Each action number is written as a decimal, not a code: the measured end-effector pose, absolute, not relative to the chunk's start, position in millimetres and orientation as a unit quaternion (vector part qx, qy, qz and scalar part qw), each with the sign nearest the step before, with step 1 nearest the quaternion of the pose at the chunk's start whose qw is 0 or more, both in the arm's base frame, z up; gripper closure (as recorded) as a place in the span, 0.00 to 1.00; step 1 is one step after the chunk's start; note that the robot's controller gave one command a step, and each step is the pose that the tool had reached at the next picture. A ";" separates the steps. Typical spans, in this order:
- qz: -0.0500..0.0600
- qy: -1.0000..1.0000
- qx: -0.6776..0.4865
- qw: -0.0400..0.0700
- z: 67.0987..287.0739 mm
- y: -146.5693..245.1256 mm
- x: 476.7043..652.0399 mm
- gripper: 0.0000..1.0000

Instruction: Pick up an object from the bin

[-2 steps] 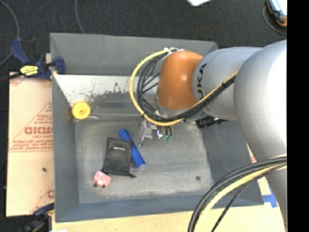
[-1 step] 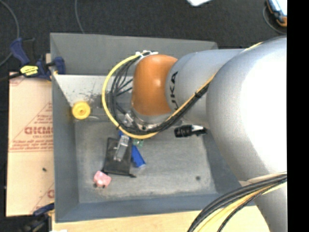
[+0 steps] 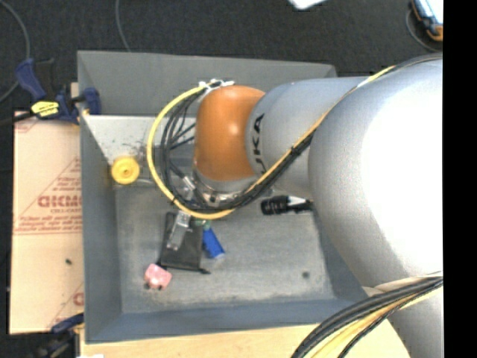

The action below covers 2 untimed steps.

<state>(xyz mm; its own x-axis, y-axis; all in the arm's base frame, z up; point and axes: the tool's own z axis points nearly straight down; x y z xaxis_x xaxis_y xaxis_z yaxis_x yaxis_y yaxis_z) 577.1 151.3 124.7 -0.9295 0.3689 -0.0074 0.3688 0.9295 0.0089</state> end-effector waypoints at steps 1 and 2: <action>0.002 0.984 0.176 0.002 67.8 118.9 577.7 0.00; 0.003 0.987 0.163 0.004 72.2 115.5 571.1 0.00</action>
Offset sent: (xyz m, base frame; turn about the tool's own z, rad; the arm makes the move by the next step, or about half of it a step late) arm -0.0077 -0.0352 -0.0527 -0.0540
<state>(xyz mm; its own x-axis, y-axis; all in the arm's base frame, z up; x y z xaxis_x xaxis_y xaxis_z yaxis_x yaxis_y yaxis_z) 571.1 115.5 72.2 -0.9468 0.3217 -0.0073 0.3216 0.9468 0.0068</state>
